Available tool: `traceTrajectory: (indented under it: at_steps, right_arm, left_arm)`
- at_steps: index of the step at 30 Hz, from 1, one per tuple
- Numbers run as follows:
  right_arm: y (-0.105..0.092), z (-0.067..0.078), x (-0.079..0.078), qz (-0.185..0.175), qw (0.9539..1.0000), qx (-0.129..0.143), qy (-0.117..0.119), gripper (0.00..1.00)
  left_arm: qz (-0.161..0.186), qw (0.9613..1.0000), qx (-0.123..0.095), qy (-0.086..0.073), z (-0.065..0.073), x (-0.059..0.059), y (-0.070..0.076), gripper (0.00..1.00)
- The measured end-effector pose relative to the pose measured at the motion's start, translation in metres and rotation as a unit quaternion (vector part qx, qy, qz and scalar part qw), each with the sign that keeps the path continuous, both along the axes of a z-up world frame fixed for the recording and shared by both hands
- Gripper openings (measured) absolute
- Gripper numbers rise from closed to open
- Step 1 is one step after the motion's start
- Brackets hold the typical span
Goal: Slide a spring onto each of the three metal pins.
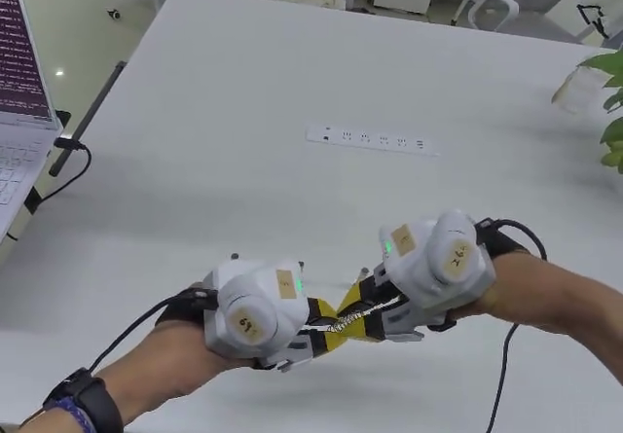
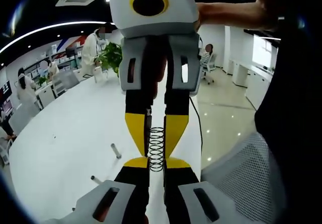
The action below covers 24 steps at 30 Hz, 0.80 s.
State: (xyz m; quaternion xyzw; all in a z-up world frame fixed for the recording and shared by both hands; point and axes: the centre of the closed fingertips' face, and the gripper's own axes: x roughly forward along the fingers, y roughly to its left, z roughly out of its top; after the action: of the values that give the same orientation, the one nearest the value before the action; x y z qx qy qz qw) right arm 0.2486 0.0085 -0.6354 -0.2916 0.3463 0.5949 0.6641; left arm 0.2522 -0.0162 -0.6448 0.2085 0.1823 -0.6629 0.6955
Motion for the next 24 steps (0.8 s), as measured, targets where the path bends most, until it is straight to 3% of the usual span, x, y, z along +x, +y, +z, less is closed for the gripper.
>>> traceTrajectory:
  at_steps: [6,15,24]
  right_arm:
    - [-0.001,-0.003,-0.002,0.021,0.9997,-0.012,-0.003,0.1]
    - [-0.001,-0.006,-0.002,0.024,0.9995,-0.018,-0.003,0.08]
    - [0.001,-0.018,-0.008,0.026,0.9993,-0.028,0.003,0.08]
  left_arm:
    - [-0.005,1.0,0.002,0.001,-0.001,-0.001,0.001,0.02]
    - [-0.003,1.0,0.004,0.004,-0.004,-0.002,-0.001,0.02]
    - [0.006,0.9998,0.009,0.016,-0.016,-0.007,0.002,0.03]
